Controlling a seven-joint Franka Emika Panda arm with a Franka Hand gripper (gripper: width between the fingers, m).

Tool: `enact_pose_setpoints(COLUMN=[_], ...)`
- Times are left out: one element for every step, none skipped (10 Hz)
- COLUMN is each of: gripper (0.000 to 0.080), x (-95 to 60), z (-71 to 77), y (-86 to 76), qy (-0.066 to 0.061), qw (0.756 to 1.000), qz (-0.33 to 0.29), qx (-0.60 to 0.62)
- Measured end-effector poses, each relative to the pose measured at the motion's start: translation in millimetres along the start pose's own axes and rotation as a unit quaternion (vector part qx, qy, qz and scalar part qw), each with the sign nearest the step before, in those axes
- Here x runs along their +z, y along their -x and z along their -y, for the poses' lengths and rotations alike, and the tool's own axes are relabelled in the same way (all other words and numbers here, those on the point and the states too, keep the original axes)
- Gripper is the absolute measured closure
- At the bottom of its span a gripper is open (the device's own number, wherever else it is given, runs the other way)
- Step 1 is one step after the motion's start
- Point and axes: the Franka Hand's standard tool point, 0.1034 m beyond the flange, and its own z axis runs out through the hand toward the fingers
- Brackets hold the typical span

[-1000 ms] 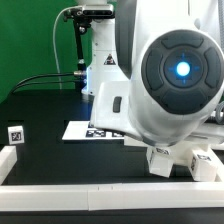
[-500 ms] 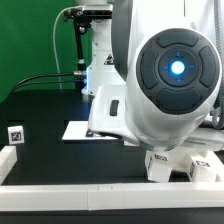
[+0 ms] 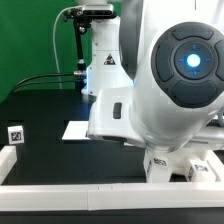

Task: Assemble chair

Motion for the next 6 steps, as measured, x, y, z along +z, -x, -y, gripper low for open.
enact_pose_setpoints(gripper=[0.0519, 0.0519, 0.0381, 0.0248, 0.0167, 0.0167], x=[0.1, 0.3, 0.5, 0.2, -4.5, -13.8], z=[-0.5, -1.0, -1.6, -2.7, -6.1, -9.3], y=[-0.2, -0.4, -0.6, -0.3, -1.1, -0.9], qy=[0.000, -0.001, -0.001, -0.002, -0.005, -0.010], qw=[1.000, 1.000, 1.000, 1.000, 1.000, 1.000], qz=[0.000, 0.000, 0.001, 0.002, -0.003, -0.019], qx=[0.000, 0.001, 0.001, 0.002, 0.003, 0.004])
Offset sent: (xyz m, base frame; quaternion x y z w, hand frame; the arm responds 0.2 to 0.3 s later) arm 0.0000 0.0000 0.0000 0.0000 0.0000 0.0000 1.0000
